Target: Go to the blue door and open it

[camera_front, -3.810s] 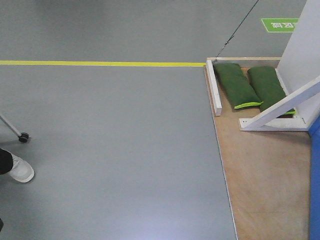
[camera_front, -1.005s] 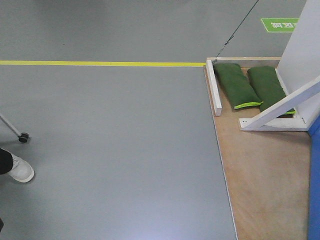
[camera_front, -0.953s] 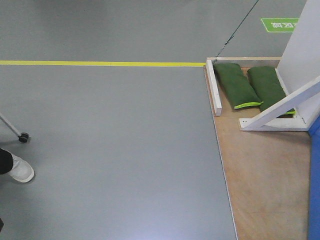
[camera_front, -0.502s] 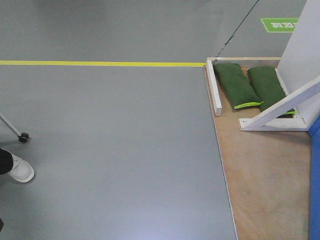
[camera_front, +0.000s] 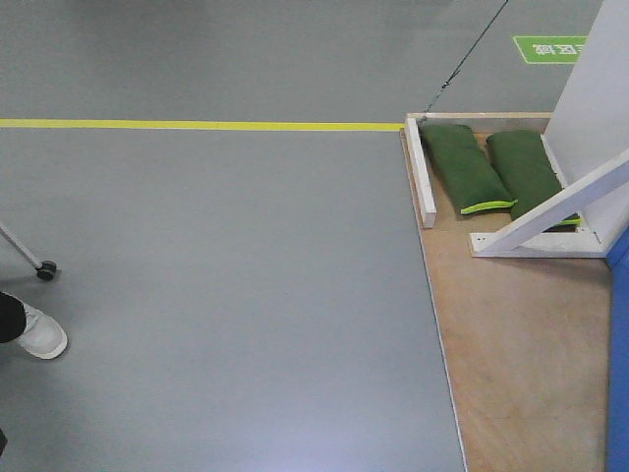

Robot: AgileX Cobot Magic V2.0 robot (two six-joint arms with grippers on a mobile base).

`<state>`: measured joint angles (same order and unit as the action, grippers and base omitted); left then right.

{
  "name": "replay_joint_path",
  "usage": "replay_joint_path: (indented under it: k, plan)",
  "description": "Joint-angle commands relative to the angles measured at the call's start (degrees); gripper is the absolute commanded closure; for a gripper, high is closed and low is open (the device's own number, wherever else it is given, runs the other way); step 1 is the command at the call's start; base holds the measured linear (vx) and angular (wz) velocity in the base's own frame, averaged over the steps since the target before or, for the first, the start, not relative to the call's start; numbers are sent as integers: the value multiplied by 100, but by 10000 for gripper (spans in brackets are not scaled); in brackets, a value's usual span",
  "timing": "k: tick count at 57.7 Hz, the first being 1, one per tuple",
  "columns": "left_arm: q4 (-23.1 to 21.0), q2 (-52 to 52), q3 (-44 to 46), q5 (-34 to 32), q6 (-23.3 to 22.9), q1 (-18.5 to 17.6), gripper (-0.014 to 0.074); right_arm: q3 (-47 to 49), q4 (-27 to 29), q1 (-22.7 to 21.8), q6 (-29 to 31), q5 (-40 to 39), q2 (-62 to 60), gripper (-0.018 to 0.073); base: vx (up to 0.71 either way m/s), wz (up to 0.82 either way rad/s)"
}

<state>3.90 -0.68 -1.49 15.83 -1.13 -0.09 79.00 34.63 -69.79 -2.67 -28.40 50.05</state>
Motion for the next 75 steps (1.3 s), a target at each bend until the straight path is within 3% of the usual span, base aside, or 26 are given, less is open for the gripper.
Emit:
replay_joint_path:
  k: [1,8,25,43,44,54,75]
  plan:
    - [-12,-68,149,-487,-39,-37,524,137,-174,-505,36,-182,182,547,0,0]
    - [-12,-68,149,-487,-39,-37,524,137,-185,-1191,36,-78,460,547,0,0]
    - [-12,-68,149,-487,-39,-37,524,137,-145,-2385,36,-64,1202,547,0,0]
    - [-12,-68,149,-487,-39,-37,524,131,-194,-3136,36,-85,1739,547,0,0]
    - [-12,-68,149,-487,-39,-37,524,131,-916,-3584,41,-67,2102,547,0,0]
    - [-12,-68,149,-487,-39,-37,524,131,-1646,-3716,41,101,2477,547,0,0]
    - [-12,-68,149,-487,-39,-37,524,137,-1649,-3671,17,1497,2790,547,0,0]
